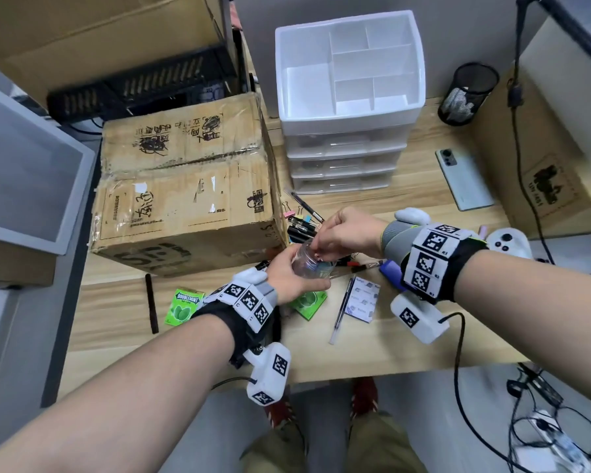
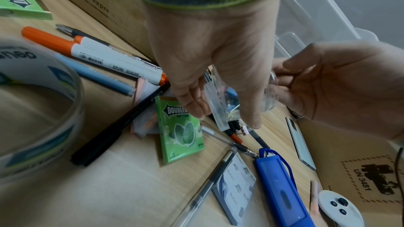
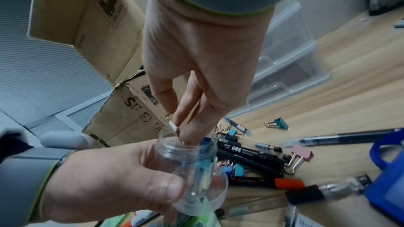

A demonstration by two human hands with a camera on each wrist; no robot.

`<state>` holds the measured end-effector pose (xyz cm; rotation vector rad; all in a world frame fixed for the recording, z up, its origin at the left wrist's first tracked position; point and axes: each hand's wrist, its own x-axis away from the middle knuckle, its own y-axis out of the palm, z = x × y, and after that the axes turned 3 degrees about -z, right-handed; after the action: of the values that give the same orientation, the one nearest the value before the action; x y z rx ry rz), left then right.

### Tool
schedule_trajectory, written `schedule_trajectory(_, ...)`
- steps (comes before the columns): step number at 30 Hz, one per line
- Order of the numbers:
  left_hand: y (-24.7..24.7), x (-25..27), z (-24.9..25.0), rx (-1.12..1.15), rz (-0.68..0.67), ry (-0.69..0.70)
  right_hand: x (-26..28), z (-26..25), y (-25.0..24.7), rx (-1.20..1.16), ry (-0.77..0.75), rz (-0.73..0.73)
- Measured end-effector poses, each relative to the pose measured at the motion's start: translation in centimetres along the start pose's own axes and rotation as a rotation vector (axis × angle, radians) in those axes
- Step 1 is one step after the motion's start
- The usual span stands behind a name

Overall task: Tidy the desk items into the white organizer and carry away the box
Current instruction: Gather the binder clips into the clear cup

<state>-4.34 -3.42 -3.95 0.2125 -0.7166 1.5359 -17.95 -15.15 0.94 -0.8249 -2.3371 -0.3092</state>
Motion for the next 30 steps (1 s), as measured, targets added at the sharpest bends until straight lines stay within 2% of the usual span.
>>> schedule_trajectory(4,-0.2,0.5,0.0,0.006,-0.003,0.009,0.5,-0.4,-1.0,0.011,-0.005,0.017)
schedule_trajectory(8,-0.8,1.0,-0.2,-0.029,-0.008,0.013,0.0,0.8,-3.1,-0.015,0.011,0.183)
schedule_trajectory(9,-0.9,1.1,-0.3,-0.042,-0.012,0.012,-0.3,1.7,-3.8,0.029,0.01,0.246)
schedule_trajectory(11,-1.1,1.3,-0.3,-0.057,-0.016,0.016,-0.7,3.3,-4.8,0.305,0.013,0.378)
schedule_trajectory(13,-1.2,1.4,-0.4,-0.061,-0.012,0.02,-0.6,4.5,-5.3,0.563,0.017,0.439)
schedule_trajectory(16,-1.4,1.7,-0.7,-0.066,0.002,0.024,-0.6,6.0,-5.0,0.725,-0.024,0.379)
schedule_trajectory(19,-1.6,1.8,-1.0,-0.054,0.006,0.009,-1.0,6.9,-4.5,0.834,-0.052,0.399)
schedule_trajectory(24,-1.8,2.4,-1.3,-0.04,-0.001,-0.014,-1.5,7.3,-3.6,0.984,0.015,0.432)
schedule_trajectory(30,-1.8,2.9,-1.6,-0.038,0.006,-0.026,-1.3,7.2,-3.6,0.996,0.045,0.445)
